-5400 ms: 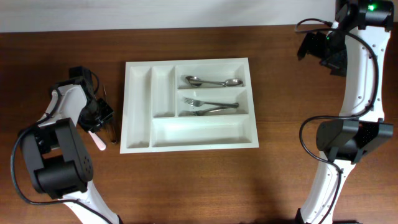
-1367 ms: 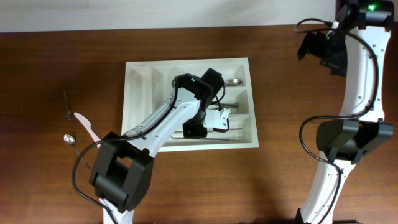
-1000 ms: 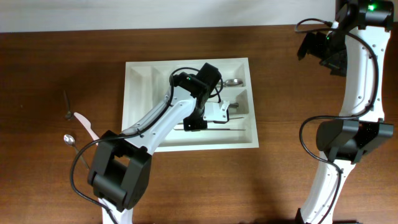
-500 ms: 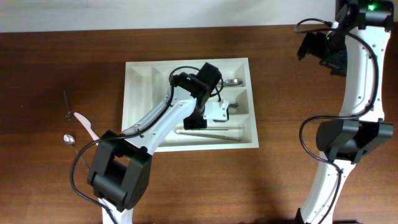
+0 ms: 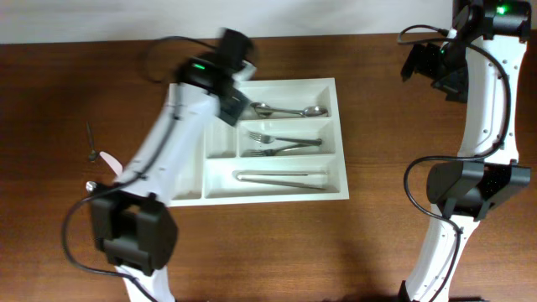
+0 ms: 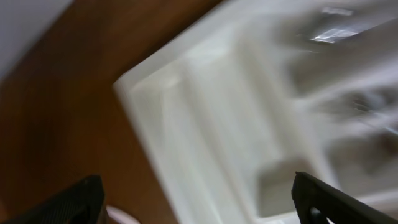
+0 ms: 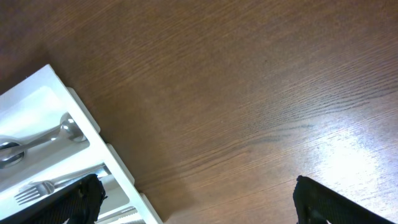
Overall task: Pack container
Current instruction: 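Return the left gripper to the pink plastic knife and grasp it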
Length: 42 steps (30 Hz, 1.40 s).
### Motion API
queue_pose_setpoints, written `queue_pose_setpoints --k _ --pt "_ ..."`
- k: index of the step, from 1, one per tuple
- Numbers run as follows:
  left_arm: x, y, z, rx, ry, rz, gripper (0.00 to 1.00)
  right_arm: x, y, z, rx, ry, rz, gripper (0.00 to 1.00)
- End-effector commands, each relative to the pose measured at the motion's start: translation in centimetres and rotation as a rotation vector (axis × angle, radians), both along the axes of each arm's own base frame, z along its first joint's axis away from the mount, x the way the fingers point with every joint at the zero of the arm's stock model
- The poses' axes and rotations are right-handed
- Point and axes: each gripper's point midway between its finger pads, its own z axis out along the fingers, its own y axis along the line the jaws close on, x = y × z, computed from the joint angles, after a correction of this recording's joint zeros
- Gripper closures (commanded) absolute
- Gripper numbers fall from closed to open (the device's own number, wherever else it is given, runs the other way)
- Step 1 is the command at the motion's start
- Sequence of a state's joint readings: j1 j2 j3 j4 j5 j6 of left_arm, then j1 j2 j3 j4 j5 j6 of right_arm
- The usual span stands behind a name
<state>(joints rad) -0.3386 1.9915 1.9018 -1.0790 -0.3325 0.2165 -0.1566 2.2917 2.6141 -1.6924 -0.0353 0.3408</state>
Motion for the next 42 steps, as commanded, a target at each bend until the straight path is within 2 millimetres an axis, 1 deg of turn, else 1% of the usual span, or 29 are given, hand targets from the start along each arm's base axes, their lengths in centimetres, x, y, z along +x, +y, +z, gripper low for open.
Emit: queue_pose_setpoints --k 1,2,3,4,6,9,10,12,14,15,16,18,19,20,23,26,29,33,36,42 --pt "0.0 4.1 1.5 -0.232 -0.011 0.262 0.04 -0.1 0.0 0.7 0.005 -0.015 -0.008 0.01" --pt "-0.3 4.7 1.2 -0.274 0.019 0.277 0.09 -0.1 0.0 0.7 0.005 -0.015 -0.008 0.01" --pt "-0.6 4.9 0.9 -0.334 0.054 0.281 0.08 -0.1 0.0 0.7 0.005 -0.015 -0.008 0.01" --pt "-1.3 4.8 0.6 -0.398 0.102 0.283 0.01 -0.1 0.0 0.7 0.005 -0.015 -0.008 0.01" --pt "-2.8 5.2 0.2 -0.472 0.183 0.306 0.01 -0.1 0.0 0.7 0.005 -0.015 -0.008 0.01" --pt "-3.6 6.8 -0.3 -0.477 0.223 0.353 0.01 -0.1 0.0 0.7 0.005 -0.015 -0.008 0.01" --pt "-3.7 7.5 -0.6 -0.460 0.221 0.369 0.01 -0.1 0.0 0.7 0.005 -0.015 -0.008 0.01" --pt "-3.7 9.6 -1.2 -0.412 0.215 0.436 0.08 -0.1 0.0 0.7 0.005 -0.016 -0.008 0.01" --pt "-4.2 12.3 -2.0 -0.367 0.203 0.600 0.09 -0.1 0.0 0.7 0.005 -0.015 -0.008 0.01" --pt "-4.9 14.1 -2.9 -0.343 0.204 0.717 0.09 -0.1 0.0 0.7 0.005 -0.015 -0.008 0.01" --pt "-5.5 15.0 -3.7 -0.341 0.216 0.782 0.09 -0.1 0.0 0.7 0.005 -0.015 -0.008 0.01" --pt "-6.7 16.2 -5.4 -0.347 0.246 0.884 0.09 -0.1 0.0 0.7 0.005 -0.015 -0.008 0.01" --pt "-7.6 16.9 -6.7 -0.350 0.267 0.950 0.10 -0.1 0.0 0.7 0.005 -0.015 -0.008 0.01" --pt "-8.3 17.3 -7.4 -0.350 0.280 0.991 0.11 -0.1 0.0 0.7 0.005 -0.015 -0.008 0.01" --pt "-11.2 18.8 -10.6 -0.349 0.337 1.168 0.11 -0.1 0.0 0.7 0.005 -0.015 -0.008 0.01" --pt "-13.1 19.5 -12.8 -0.348 0.374 1.235 0.11 -0.1 0.0 0.7 0.005 -0.015 -0.008 0.01" --pt "-14.3 19.9 -14.2 -0.341 0.394 1.256 0.11 -0.1 0.0 0.7 0.005 -0.015 -0.008 0.01" --pt "-15.1 19.7 -15.3 -0.337 0.407 1.266 0.11 -0.1 0.0 0.7 0.005 -0.016 -0.008 0.01" --pt "-15.6 19.6 -16.1 -0.337 0.406 1.304 0.11 -0.1 0.0 0.7 0.005 -0.015 -0.008 0.01" --pt "-15.9 19.5 -17.8 -0.347 0.382 1.309 0.11 -0.1 0.0 0.7 0.005 -0.015 -0.008 0.01"
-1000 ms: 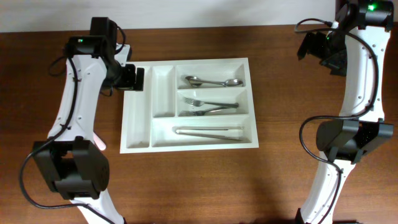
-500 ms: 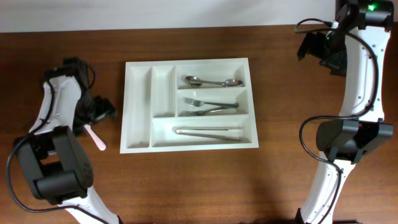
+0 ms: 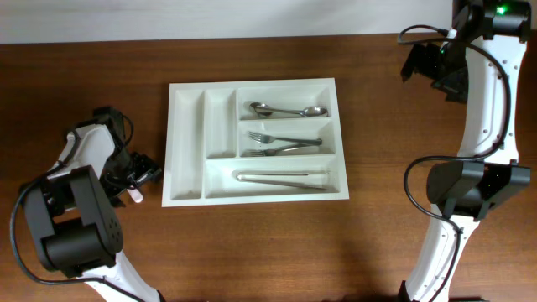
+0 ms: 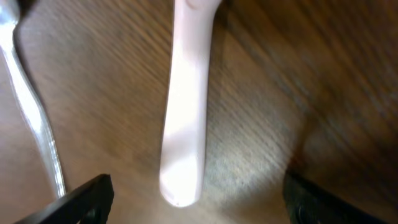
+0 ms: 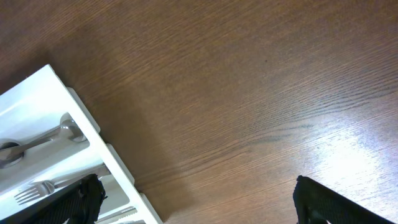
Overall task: Pack container
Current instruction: 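Return the left gripper to the pink plastic knife and grasp it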
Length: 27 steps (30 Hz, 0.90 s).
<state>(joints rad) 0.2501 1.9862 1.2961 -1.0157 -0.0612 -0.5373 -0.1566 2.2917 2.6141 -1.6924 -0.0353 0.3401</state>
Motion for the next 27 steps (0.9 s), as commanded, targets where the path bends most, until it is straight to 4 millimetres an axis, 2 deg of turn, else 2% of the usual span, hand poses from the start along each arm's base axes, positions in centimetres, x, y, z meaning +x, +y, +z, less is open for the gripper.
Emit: queue_pose_setpoints --k 1,6,9,20,27 --pt "-0.5 0.3 -0.8 0.020 -0.003 0.028 0.11 -0.1 0.0 0.7 0.006 -0.015 -0.009 0.01" --pt "0.1 0.4 -1.8 0.030 -0.046 0.024 0.28 -0.1 0.0 0.7 0.005 -0.015 -0.008 0.01" --pt "0.4 0.6 -2.5 0.039 -0.072 0.015 0.43 -0.1 0.0 0.7 0.005 -0.015 -0.008 0.01" --pt "-1.3 0.5 -5.0 0.062 -0.073 0.008 0.45 -0.1 0.0 0.7 0.006 -0.015 -0.009 0.01" --pt "-3.0 0.1 -6.3 0.056 -0.051 0.008 0.56 -0.1 0.0 0.7 0.006 -0.015 -0.009 0.01"
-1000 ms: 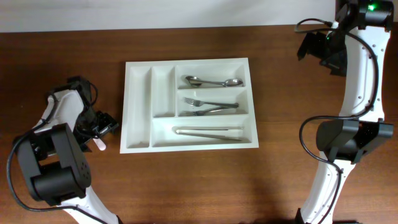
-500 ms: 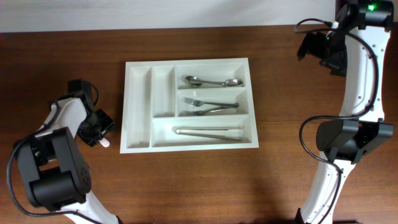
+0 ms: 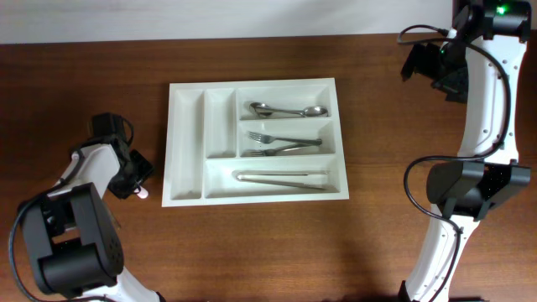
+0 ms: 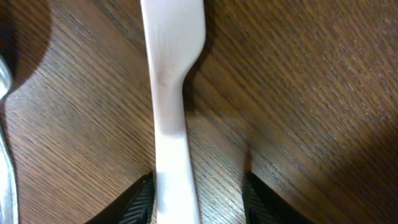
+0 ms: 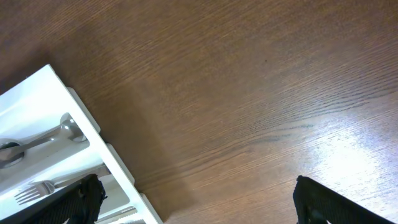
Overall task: Pack container
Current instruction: 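Return the left gripper to the pink plastic knife and grasp it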
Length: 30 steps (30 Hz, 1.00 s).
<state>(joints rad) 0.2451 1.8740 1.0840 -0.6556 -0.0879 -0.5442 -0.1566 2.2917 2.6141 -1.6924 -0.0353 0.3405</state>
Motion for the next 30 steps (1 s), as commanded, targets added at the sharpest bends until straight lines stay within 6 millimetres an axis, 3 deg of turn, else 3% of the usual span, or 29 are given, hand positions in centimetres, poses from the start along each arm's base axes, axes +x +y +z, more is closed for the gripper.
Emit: queue_pose_setpoints --k 1,5,15,20,30 --pt "-5.5 -0.9 -5.4 -0.036 0.200 0.011 0.59 -0.1 0.0 0.7 0.005 -0.015 -0.008 0.01" --pt "-6.2 -1.0 -5.7 -0.039 0.211 0.016 0.74 -0.1 0.0 0.7 0.005 -0.015 -0.008 0.01" --pt "-6.4 -1.0 -5.8 -0.041 0.214 0.023 0.98 -0.1 0.0 0.7 0.005 -0.015 -0.008 0.01" --pt "-5.7 -0.8 -5.3 -0.038 0.203 0.022 0.98 -0.1 0.0 0.7 0.005 -0.015 -0.008 0.01" --pt "-0.8 0.5 0.0 -0.026 0.158 0.013 0.98 -0.1 0.0 0.7 0.005 -0.015 -0.008 0.01"
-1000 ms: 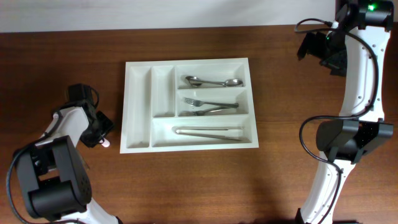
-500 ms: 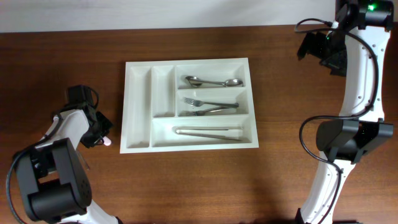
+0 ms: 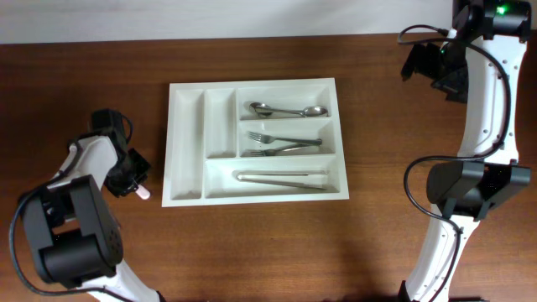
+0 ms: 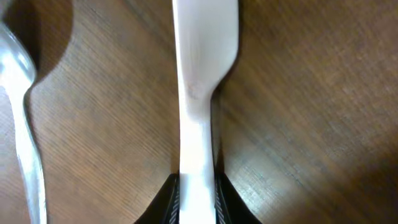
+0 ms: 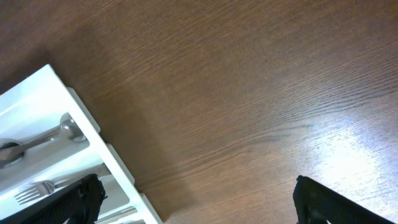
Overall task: Pack container
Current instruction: 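Return the left gripper to the pink plastic knife and grasp it, then place the pink knife with the left gripper in the tray's narrow left compartment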
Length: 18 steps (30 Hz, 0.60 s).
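Observation:
A white plastic utensil [image 4: 202,56] lies on the brown table left of the white cutlery tray [image 3: 186,143]; its tip [image 3: 144,193] shows past the arm. My left gripper [image 4: 196,200] is down at the table and shut on the utensil's handle, a finger pressed on each side. My right gripper [image 5: 196,199] hangs open and empty, high over the table's far right corner [image 3: 432,67]. The tray's right compartments hold spoons [image 3: 288,110], forks [image 3: 284,144] and a long metal piece [image 3: 281,177].
A metal spoon [image 4: 22,137] lies on the table just left of the white utensil. The tray's two narrow left compartments [image 3: 220,124] hold nothing. The tray's corner [image 5: 59,118] shows in the right wrist view.
My left gripper's fingers stood apart on either side of the white utensil's handle; now they are shut on it. The right arm has not moved.
My left arm was over the tray's left side, blurred in motion. Then it was at the table's left, open above the white utensil. Then its fingers straddled the handle, and now they grip it. The right arm stayed still throughout.

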### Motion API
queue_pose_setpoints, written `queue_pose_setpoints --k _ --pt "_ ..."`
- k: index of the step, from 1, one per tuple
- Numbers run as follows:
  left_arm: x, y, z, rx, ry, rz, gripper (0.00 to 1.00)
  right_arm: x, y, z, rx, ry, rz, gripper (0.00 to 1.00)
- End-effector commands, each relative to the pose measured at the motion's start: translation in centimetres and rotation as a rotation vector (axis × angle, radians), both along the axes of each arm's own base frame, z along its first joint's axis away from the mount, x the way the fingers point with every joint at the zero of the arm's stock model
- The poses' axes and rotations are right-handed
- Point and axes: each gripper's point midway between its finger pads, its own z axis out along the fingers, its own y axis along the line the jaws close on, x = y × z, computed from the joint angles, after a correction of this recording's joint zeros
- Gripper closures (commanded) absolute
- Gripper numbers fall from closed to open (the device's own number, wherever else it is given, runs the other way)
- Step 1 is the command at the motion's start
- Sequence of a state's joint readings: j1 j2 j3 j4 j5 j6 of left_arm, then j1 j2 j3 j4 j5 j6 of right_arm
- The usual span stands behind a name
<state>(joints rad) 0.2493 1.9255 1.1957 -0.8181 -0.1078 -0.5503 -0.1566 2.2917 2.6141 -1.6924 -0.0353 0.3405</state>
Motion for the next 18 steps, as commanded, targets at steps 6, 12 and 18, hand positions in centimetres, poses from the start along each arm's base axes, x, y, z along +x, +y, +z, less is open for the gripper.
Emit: queue_pose_setpoints --k 6,12,18 --pt "2.9 1.0 3.3 -0.004 0.002 -0.050 0.98 -0.1 0.0 0.7 0.005 -0.015 -0.008 0.01" --pt "4.5 1.4 6.0 0.006 -0.031 -0.076 0.98 -0.1 0.0 0.7 0.005 -0.015 -0.008 0.01" --pt "6.5 -0.3 8.2 -0.040 -0.082 -0.233 0.98 -0.1 0.0 0.7 0.005 -0.015 -0.008 0.01"
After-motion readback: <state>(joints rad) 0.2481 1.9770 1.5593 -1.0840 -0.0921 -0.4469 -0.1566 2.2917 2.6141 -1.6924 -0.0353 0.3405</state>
